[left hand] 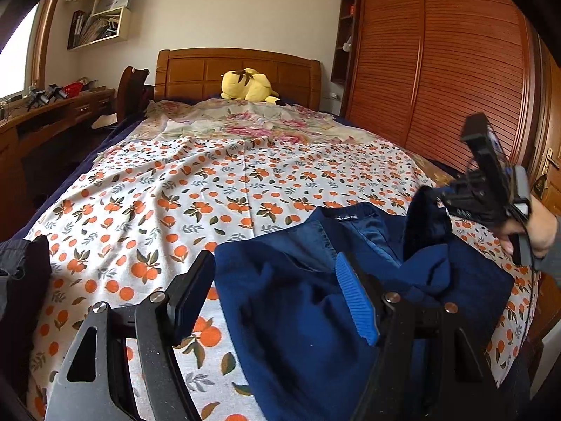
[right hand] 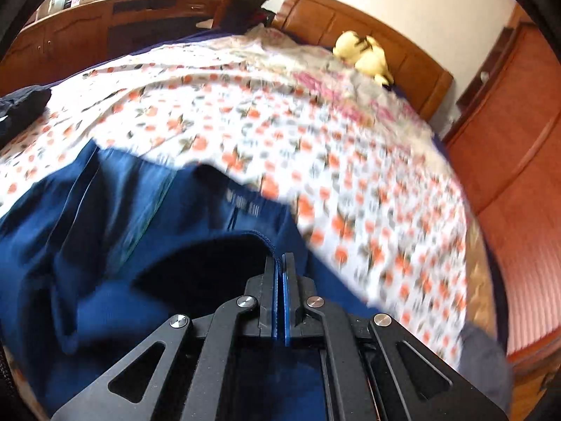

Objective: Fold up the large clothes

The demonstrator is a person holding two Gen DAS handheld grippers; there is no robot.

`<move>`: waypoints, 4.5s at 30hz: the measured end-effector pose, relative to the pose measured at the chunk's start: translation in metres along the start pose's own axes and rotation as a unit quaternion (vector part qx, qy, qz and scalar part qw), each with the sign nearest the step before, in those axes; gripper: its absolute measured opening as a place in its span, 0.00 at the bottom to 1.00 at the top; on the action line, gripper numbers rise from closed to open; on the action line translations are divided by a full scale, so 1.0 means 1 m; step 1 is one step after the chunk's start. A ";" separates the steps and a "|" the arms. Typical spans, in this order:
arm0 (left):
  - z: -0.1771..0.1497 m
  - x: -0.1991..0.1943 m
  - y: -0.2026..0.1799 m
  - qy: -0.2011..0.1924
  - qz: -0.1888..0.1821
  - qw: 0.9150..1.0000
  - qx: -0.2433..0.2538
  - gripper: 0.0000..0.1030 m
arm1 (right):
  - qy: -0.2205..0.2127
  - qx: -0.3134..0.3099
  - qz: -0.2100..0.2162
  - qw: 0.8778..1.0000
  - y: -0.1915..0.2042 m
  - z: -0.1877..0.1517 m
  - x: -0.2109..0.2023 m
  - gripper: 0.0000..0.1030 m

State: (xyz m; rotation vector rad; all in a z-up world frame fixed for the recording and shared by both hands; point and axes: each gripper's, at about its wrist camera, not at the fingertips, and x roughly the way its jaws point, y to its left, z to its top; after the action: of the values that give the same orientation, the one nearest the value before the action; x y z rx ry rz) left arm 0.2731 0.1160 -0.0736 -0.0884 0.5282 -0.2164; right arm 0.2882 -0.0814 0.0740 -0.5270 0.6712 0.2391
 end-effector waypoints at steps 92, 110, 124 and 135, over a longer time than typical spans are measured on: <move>0.013 0.024 -0.069 -0.018 -0.060 0.998 0.025 0.70 | 0.022 0.088 0.075 0.993 -0.036 -0.052 0.013 0.32; -0.007 0.059 -0.077 0.035 -0.048 0.998 0.037 0.70 | 0.024 0.077 0.182 0.980 -0.015 -0.066 0.024 0.49; -0.011 0.063 -0.071 0.051 -0.054 0.997 0.031 0.70 | 0.088 0.040 0.218 0.971 0.006 -0.070 0.054 0.22; -0.013 0.060 -0.069 0.048 -0.048 0.997 0.031 0.70 | 0.008 0.021 0.131 0.991 -0.006 -0.005 0.043 0.05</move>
State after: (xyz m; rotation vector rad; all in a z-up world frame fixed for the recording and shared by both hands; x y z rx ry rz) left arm 0.3050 0.0346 -0.1046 -0.0425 0.6135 -0.3329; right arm 0.3208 -0.0869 0.0452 -0.4007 0.7591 0.4670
